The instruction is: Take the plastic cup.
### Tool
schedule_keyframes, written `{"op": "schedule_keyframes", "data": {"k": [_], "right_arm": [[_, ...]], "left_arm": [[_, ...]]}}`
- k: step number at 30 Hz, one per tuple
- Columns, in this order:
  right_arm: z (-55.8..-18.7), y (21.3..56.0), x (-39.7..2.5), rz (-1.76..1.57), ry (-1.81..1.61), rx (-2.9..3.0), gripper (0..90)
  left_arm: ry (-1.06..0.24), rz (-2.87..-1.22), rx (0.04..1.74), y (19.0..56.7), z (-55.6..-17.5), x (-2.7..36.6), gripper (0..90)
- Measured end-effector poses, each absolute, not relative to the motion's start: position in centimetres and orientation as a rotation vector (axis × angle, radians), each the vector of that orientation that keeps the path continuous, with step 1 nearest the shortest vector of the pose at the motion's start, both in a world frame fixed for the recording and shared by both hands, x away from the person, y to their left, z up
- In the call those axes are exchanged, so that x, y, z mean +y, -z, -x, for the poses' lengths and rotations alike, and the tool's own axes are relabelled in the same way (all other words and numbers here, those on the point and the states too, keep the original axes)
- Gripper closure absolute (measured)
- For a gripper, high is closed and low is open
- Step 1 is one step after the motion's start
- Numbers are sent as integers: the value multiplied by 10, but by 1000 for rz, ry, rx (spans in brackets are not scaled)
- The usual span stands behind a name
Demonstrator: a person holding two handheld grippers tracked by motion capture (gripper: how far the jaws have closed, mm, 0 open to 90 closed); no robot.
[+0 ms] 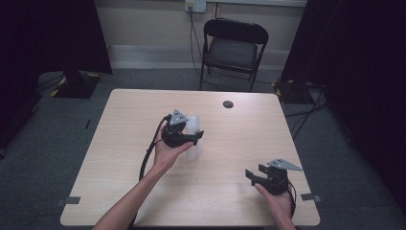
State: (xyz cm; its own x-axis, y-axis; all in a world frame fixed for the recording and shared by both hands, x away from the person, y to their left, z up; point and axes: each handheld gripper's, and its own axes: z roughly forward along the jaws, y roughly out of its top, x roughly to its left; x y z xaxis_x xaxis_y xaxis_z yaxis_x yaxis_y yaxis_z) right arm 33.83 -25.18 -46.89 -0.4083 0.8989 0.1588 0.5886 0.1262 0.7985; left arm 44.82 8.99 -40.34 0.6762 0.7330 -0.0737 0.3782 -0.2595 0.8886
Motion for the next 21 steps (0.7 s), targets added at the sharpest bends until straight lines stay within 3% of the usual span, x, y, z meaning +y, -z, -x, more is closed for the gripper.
{"op": "schedule_keyframes", "data": {"k": [21], "right_arm": [[-338, 469, -252, -1448, -1180, 2047, 358]], "left_arm": [[-442, -1814, 888, 386, -443, 91, 322]]}}
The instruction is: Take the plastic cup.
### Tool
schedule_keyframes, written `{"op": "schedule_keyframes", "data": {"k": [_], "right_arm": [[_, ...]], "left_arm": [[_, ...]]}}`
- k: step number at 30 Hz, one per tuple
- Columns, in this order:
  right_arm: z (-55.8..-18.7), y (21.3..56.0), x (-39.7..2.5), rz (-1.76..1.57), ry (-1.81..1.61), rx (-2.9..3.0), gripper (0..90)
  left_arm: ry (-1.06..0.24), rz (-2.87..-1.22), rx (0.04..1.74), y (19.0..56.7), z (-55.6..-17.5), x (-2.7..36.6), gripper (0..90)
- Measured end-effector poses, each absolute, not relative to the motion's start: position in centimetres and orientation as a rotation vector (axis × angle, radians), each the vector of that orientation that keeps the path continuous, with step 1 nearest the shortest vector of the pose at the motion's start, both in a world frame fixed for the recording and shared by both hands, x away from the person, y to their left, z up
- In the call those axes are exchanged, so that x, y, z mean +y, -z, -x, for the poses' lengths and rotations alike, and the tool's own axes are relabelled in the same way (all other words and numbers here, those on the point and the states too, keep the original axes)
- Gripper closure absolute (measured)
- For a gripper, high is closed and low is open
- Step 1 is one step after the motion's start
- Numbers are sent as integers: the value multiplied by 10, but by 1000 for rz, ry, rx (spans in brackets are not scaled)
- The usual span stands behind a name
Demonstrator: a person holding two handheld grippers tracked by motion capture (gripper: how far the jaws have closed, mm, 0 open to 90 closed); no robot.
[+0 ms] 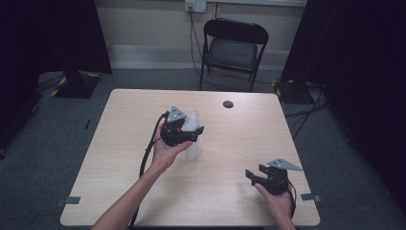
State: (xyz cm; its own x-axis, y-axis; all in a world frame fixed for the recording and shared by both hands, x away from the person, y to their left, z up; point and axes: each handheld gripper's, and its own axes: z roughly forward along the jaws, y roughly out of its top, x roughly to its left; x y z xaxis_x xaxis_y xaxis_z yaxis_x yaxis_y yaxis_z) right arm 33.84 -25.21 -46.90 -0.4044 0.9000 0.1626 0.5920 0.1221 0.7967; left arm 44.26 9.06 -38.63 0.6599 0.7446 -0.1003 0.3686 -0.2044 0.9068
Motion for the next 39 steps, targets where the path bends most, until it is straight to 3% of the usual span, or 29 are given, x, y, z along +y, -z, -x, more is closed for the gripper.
{"op": "schedule_keyframes", "data": {"k": [39], "right_arm": [[-339, 470, -251, -1454, -1178, 2050, 358]], "left_arm": [[-469, -1628, 840, 346, -425, 113, 348]]}}
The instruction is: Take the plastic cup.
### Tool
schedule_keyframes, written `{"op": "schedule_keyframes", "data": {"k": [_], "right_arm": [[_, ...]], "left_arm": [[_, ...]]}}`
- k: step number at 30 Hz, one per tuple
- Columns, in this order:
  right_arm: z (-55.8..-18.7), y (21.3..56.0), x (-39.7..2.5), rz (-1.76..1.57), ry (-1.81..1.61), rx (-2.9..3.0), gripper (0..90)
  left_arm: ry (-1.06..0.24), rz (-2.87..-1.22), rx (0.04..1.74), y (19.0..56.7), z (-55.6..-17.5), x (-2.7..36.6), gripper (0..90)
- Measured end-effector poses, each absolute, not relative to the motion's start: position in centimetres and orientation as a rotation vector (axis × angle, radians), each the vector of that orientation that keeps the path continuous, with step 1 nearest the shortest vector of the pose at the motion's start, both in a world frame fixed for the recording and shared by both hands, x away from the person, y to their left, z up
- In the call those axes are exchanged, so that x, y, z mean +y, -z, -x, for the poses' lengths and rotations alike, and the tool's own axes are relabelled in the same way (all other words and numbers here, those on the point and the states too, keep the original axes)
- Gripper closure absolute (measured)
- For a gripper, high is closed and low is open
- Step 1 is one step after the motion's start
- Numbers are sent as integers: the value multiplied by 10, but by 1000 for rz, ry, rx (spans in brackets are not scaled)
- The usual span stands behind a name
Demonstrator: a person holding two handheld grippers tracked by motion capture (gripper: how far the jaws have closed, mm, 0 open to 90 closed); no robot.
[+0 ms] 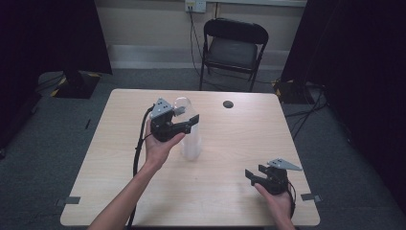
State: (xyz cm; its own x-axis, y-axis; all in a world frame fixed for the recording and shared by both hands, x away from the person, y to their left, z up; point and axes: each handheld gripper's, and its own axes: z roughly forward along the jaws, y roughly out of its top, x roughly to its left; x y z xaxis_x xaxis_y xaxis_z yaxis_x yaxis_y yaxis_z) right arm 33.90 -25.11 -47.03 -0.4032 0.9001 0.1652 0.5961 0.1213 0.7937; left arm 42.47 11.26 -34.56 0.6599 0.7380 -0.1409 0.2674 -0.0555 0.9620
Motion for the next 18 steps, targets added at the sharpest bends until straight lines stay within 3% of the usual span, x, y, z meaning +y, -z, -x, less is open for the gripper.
{"op": "schedule_keyframes", "data": {"k": [18], "right_arm": [[-337, 468, -247, -1423, -1184, 2050, 360]], "left_arm": [[-402, -1619, 917, 337, -410, 152, 351]]}}
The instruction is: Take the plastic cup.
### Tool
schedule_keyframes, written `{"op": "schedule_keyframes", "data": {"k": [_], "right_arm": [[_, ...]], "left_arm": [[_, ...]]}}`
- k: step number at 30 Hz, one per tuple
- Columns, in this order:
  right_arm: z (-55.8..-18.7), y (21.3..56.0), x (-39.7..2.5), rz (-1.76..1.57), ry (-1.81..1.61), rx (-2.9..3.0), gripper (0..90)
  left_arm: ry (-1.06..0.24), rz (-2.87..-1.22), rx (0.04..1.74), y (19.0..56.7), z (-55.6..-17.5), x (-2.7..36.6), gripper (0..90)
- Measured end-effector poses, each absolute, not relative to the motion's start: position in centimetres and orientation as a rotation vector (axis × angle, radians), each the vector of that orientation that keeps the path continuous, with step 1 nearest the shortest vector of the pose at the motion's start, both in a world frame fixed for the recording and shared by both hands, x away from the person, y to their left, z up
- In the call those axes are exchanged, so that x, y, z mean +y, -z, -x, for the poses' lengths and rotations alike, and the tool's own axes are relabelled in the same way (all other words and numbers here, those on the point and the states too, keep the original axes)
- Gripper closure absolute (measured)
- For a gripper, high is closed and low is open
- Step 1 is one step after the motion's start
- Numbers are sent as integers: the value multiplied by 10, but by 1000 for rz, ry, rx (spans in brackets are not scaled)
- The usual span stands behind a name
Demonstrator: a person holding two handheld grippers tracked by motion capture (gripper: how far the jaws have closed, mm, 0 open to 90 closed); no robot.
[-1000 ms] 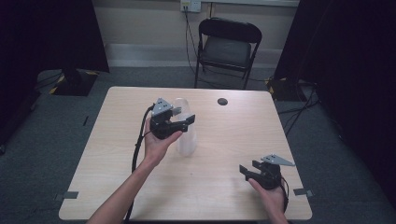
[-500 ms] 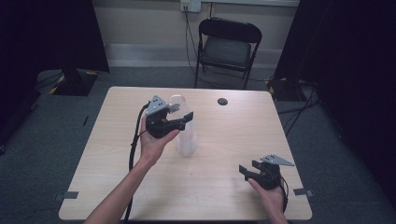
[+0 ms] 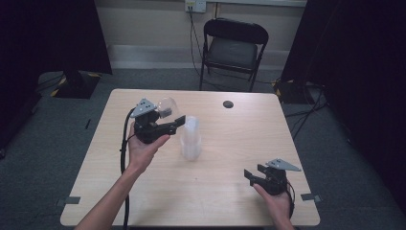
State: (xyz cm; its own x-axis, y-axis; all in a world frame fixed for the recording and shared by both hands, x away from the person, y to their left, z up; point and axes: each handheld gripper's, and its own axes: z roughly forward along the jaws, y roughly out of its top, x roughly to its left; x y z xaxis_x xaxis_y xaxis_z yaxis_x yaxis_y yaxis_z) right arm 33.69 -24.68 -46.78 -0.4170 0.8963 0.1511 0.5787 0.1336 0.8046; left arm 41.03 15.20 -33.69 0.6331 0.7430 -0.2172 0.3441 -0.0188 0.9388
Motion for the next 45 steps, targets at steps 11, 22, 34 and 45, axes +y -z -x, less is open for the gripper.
{"op": "schedule_keyframes", "data": {"k": [11, 22, 34, 45], "right_arm": [[-335, 466, -242, -1394, -1192, 2061, 367], [-330, 461, -235, -1334, -1237, 2082, 415], [-321, 451, -220, -1227, -1302, 2128, 415], [-317, 441, -194, -1075, -1347, 2188, 405]], "left_arm": [[-287, -1642, 957, 348, -398, 164, 351], [-236, -1661, 1035, 358, -385, 177, 369], [-177, -1717, 1028, 373, -368, 177, 384], [-79, -1696, 1029, 390, -362, 168, 389]]}}
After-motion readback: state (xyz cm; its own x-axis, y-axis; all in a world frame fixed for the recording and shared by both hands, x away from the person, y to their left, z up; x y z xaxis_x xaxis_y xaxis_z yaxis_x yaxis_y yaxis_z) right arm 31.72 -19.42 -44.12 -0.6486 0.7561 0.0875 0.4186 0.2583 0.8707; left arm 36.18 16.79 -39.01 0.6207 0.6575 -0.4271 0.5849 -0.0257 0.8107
